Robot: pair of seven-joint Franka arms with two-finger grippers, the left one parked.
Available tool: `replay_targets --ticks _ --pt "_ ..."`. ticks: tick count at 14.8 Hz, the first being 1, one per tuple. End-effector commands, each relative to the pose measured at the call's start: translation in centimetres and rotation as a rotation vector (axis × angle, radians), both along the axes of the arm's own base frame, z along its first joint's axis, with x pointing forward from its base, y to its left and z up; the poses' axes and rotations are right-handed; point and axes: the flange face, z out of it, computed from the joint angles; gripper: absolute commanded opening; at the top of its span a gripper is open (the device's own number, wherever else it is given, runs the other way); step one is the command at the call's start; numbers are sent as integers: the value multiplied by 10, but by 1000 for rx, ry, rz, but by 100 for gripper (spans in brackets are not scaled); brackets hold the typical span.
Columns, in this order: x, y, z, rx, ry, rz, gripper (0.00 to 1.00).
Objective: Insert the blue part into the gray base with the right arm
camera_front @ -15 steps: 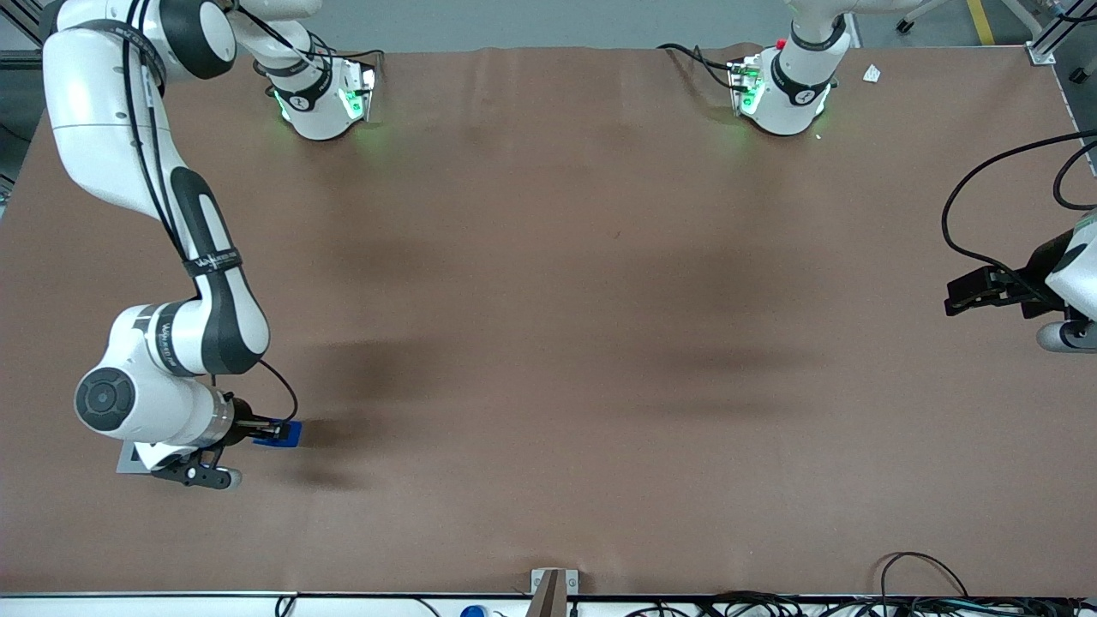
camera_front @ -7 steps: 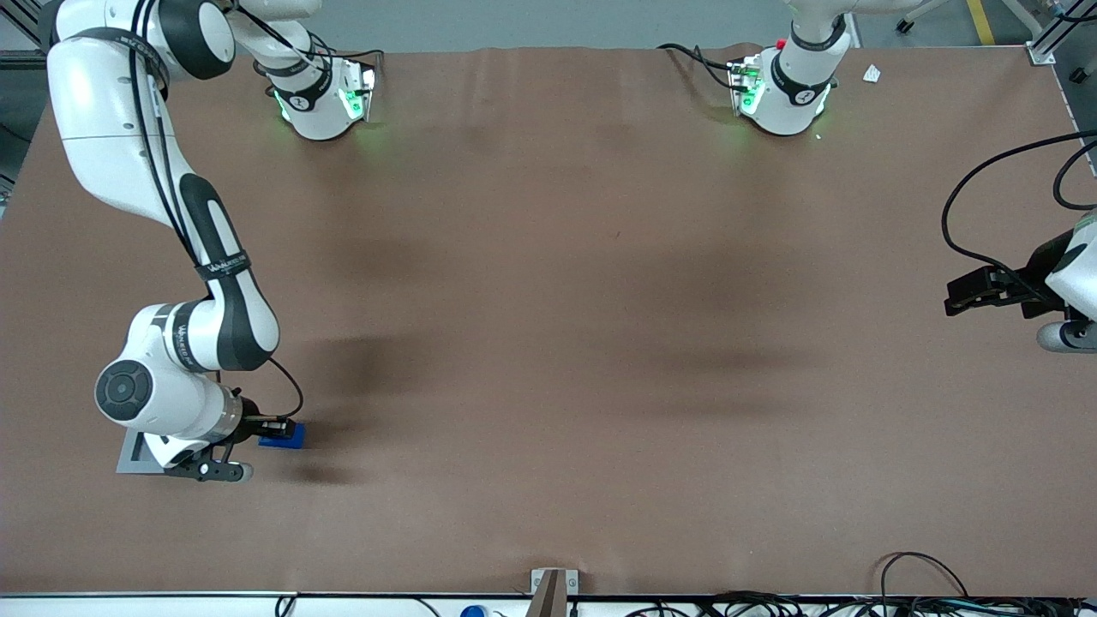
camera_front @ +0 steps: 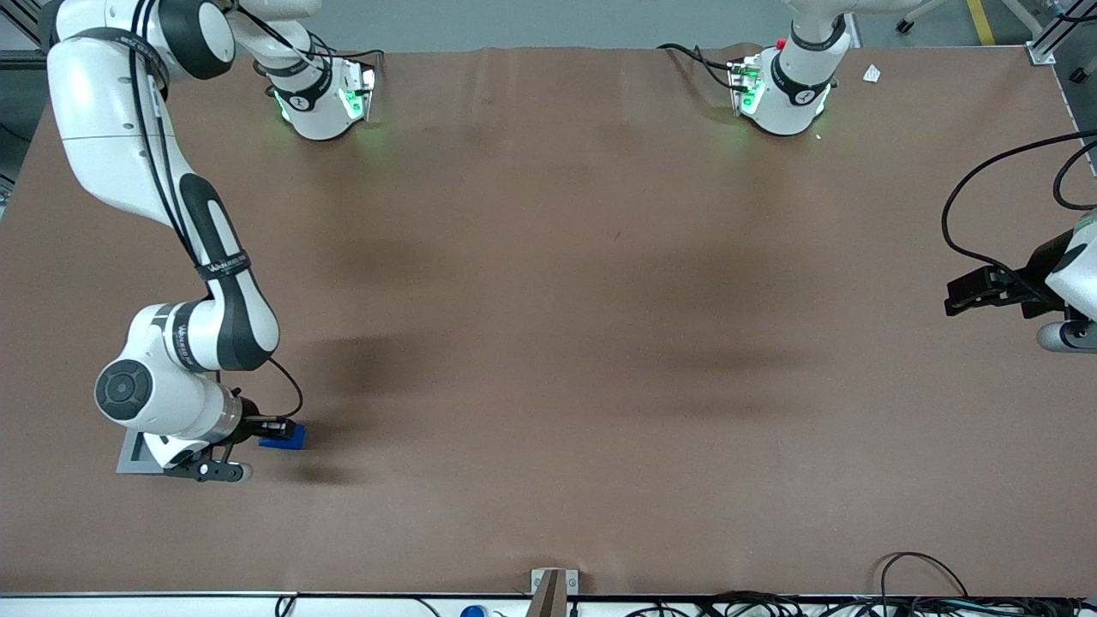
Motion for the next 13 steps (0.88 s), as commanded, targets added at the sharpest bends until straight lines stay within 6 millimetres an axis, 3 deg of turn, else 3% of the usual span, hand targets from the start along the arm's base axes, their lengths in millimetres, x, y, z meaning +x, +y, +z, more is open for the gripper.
replay_targets --ticks 1,5,9,13 --pt "-5 -4 8 -1 -6 -9 100" --pt "2 -12 31 4 -34 -21 100" --pt "-6 -16 126 -12 -57 -10 100" --pt "-36 -31 234 -29 -65 -15 100"
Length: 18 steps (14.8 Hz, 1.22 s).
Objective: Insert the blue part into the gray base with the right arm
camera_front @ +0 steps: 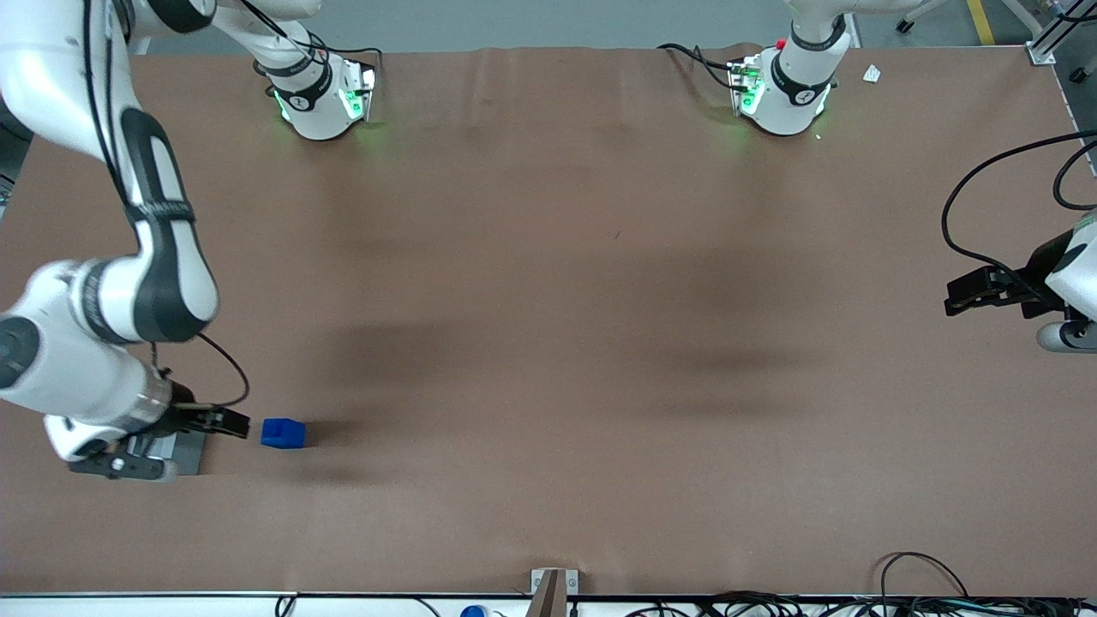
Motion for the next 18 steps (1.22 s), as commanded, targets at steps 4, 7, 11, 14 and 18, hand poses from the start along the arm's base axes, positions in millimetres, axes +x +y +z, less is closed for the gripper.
replay_targets --ticks 4,7,11,14,18 --pt "-58 -34 119 -19 1 56 100" --pt "-80 -31 161 -34 -7 60 100" --pt "-113 -31 202 -39 25 57 100" --pt "-130 -28 220 -38 47 59 100" --pt "-150 -23 215 -40 55 60 100"
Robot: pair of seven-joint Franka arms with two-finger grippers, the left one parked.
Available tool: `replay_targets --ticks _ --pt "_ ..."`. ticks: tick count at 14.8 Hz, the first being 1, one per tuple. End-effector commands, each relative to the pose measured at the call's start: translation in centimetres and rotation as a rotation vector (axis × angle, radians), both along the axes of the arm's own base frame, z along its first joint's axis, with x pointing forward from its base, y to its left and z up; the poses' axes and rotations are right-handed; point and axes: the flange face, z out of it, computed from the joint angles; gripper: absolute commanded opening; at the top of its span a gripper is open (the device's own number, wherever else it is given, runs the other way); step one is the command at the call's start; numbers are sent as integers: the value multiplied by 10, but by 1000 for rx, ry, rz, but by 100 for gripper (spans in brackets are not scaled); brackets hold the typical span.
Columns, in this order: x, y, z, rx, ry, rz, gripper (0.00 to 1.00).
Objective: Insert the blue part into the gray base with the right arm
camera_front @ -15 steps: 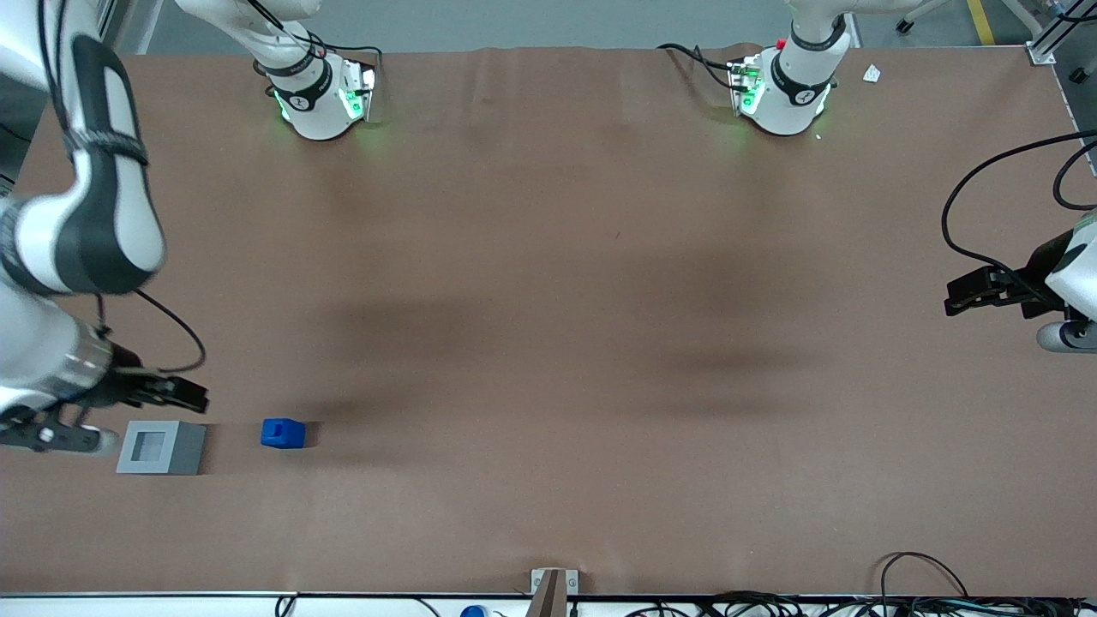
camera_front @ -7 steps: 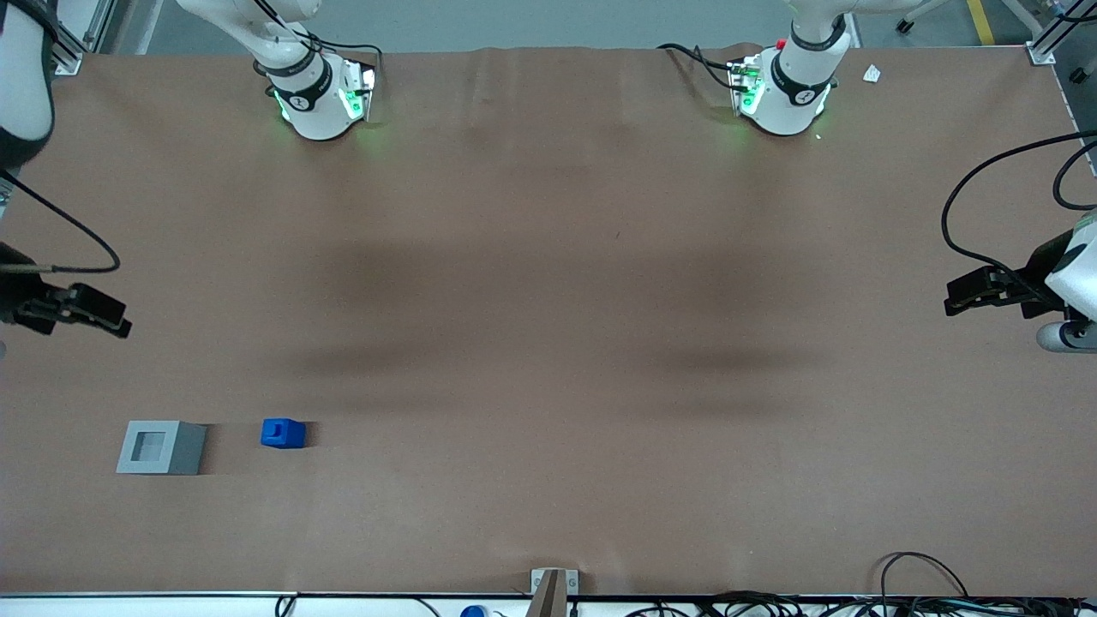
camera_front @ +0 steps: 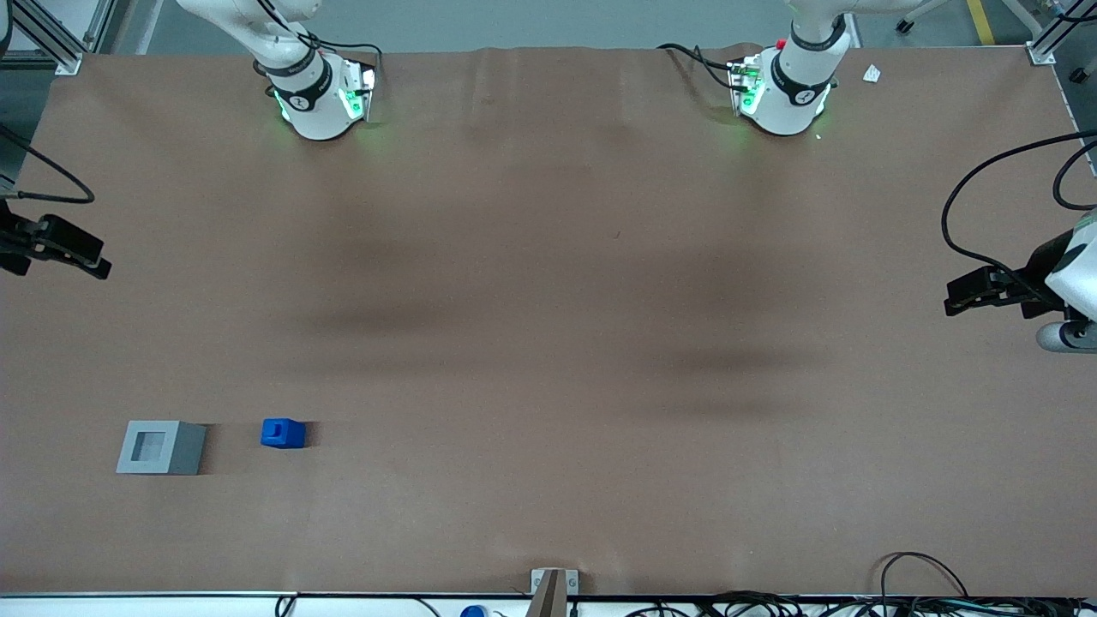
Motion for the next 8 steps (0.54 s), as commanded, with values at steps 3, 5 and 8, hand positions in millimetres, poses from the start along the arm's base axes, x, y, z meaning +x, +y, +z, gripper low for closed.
replay_targets --ticks 3,5,8 --pt "-26 2 -18 -18 -22 8 100" --pt "-25 -3 -9 -19 -36 -10 100" --pt "-24 -4 11 -21 -68 -5 100"
